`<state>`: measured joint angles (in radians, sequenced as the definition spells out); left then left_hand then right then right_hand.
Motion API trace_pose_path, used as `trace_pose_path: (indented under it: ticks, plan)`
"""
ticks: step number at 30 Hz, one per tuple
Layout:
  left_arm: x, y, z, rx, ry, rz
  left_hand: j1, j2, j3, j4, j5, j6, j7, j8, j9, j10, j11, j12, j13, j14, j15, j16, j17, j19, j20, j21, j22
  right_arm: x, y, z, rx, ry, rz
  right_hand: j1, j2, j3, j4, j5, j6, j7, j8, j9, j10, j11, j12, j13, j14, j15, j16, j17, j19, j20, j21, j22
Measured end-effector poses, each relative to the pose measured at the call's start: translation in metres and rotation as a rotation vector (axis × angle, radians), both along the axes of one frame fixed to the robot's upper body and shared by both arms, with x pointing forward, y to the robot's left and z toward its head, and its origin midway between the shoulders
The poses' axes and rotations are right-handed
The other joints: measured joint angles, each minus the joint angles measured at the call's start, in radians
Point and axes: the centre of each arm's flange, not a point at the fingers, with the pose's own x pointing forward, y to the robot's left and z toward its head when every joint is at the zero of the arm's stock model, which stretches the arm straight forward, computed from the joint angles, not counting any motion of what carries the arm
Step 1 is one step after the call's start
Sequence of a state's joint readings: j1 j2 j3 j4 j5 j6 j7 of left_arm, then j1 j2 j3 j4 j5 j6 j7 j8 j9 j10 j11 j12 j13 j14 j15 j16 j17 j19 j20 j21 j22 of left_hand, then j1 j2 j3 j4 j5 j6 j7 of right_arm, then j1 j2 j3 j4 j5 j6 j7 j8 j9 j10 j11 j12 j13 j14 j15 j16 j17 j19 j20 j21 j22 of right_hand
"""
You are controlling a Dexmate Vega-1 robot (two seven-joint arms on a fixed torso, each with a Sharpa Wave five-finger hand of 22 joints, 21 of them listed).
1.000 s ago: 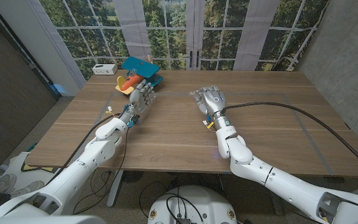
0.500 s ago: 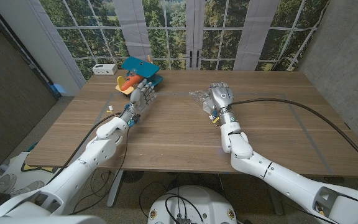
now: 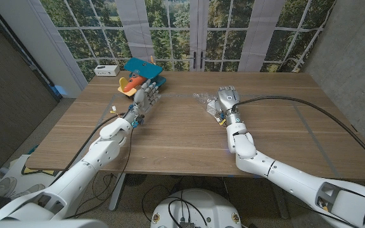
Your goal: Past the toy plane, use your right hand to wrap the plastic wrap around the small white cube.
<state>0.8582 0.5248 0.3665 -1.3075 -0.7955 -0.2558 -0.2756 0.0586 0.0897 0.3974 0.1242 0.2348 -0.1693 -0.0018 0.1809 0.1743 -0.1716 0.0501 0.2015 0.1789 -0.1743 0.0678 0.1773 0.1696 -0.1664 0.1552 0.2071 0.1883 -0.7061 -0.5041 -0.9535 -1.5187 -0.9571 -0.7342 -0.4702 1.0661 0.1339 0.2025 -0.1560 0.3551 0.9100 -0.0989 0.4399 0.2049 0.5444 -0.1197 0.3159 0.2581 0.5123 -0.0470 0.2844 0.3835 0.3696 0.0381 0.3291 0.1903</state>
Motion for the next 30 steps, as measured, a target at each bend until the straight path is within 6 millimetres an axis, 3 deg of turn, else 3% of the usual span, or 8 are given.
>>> trace_pose_path:
  ticks: [1,2,5,9,12,18,25,30]
  plan:
    - [0.000,0.000,0.000,0.000,0.000,0.000,0.000,0.000,0.000,0.000,0.000,0.000,0.000,0.000,0.000,0.000,0.000,0.000,0.000,0.000,0.000,0.000,0.000,0.000,0.000,0.000,0.000,0.000,-0.001,0.000,-0.002,0.004,-0.010,0.006,-0.011,0.004,-0.004,-0.004,-0.030,-0.007,-0.019,-0.001,-0.016,-0.002,-0.008,0.003,-0.002,-0.002,-0.007,-0.003,-0.004,0.004,0.000,0.000]
    - [0.001,0.000,0.000,0.000,0.000,0.000,0.000,0.000,0.000,0.000,0.000,0.000,0.000,0.000,0.000,0.000,0.000,0.000,0.000,0.000,0.000,0.000,0.000,0.000,0.000,0.000,0.000,0.001,-0.002,0.000,-0.005,0.007,-0.023,0.018,-0.026,0.009,-0.007,-0.005,-0.088,-0.038,-0.047,-0.007,-0.031,-0.004,-0.019,0.004,-0.010,-0.001,-0.014,-0.006,-0.007,0.007,0.000,0.000]
    - [0.002,-0.001,0.002,0.001,-0.001,0.000,0.000,0.000,0.000,0.000,0.000,0.000,0.000,0.000,0.000,0.000,0.000,0.000,0.000,0.000,0.000,0.000,0.000,0.000,0.000,0.000,0.000,0.005,0.001,-0.003,-0.046,0.019,-0.042,0.009,-0.065,0.004,-0.002,-0.008,-0.235,-0.055,-0.122,-0.013,-0.082,-0.003,-0.048,0.005,-0.023,-0.001,-0.030,-0.008,-0.007,0.014,-0.006,0.000]
    - [0.003,-0.002,0.002,0.003,-0.001,-0.002,0.000,0.000,0.000,0.000,0.000,0.000,0.000,0.000,0.000,0.000,0.000,0.000,0.000,0.000,0.000,0.000,0.000,0.000,0.000,0.000,0.000,0.006,0.002,-0.004,-0.074,0.026,-0.060,-0.020,-0.099,-0.012,0.015,-0.005,-0.393,-0.049,-0.206,-0.014,-0.142,0.004,-0.077,0.009,-0.054,0.000,-0.045,-0.008,-0.018,0.025,-0.016,0.000]
    - [0.003,-0.002,0.002,0.004,0.000,-0.004,0.000,0.000,0.000,0.000,0.000,0.000,0.000,0.000,0.000,0.000,0.000,0.000,0.000,0.000,0.000,0.000,0.000,0.000,0.000,0.000,0.000,0.006,0.003,-0.005,-0.092,0.030,-0.068,-0.033,-0.111,-0.017,0.026,0.004,-0.463,-0.041,-0.240,-0.012,-0.180,0.009,-0.091,0.009,-0.077,0.002,-0.055,-0.005,-0.027,0.034,-0.024,0.000]
    - [0.003,-0.003,0.002,0.006,0.000,-0.005,0.000,0.000,0.000,0.000,0.000,0.000,0.000,0.000,0.000,0.000,0.000,0.000,0.000,0.000,0.000,0.000,0.000,0.000,0.000,0.000,0.000,0.004,0.004,-0.005,-0.100,0.031,-0.066,-0.070,-0.112,-0.022,0.040,0.012,-0.506,-0.039,-0.252,-0.012,-0.198,0.018,-0.092,0.009,-0.086,0.004,-0.059,0.002,-0.030,0.037,-0.031,0.000]
    - [0.005,-0.002,0.003,0.008,0.002,-0.006,0.004,0.004,0.000,0.000,0.000,-0.004,-0.004,0.000,0.000,0.000,0.000,0.000,0.000,0.000,0.000,0.000,0.000,0.000,0.000,0.000,0.000,-0.002,0.002,-0.002,-0.050,-0.007,-0.027,-0.056,-0.012,0.024,0.055,0.023,-0.429,-0.044,-0.232,-0.012,-0.137,0.014,-0.075,0.009,-0.044,-0.002,-0.040,0.013,0.029,-0.001,-0.014,0.000]
    - [0.005,-0.002,0.002,0.009,0.002,-0.006,0.005,0.005,-0.004,-0.004,0.000,-0.004,-0.004,0.000,0.000,0.000,0.000,0.000,0.000,0.000,0.000,0.000,0.000,0.000,0.000,0.000,0.000,-0.008,0.002,0.002,0.010,-0.059,0.023,-0.057,0.010,0.039,0.057,0.017,-0.392,-0.041,-0.217,-0.012,-0.111,0.025,-0.064,0.006,-0.021,0.001,-0.033,0.018,0.040,-0.012,-0.011,0.000]
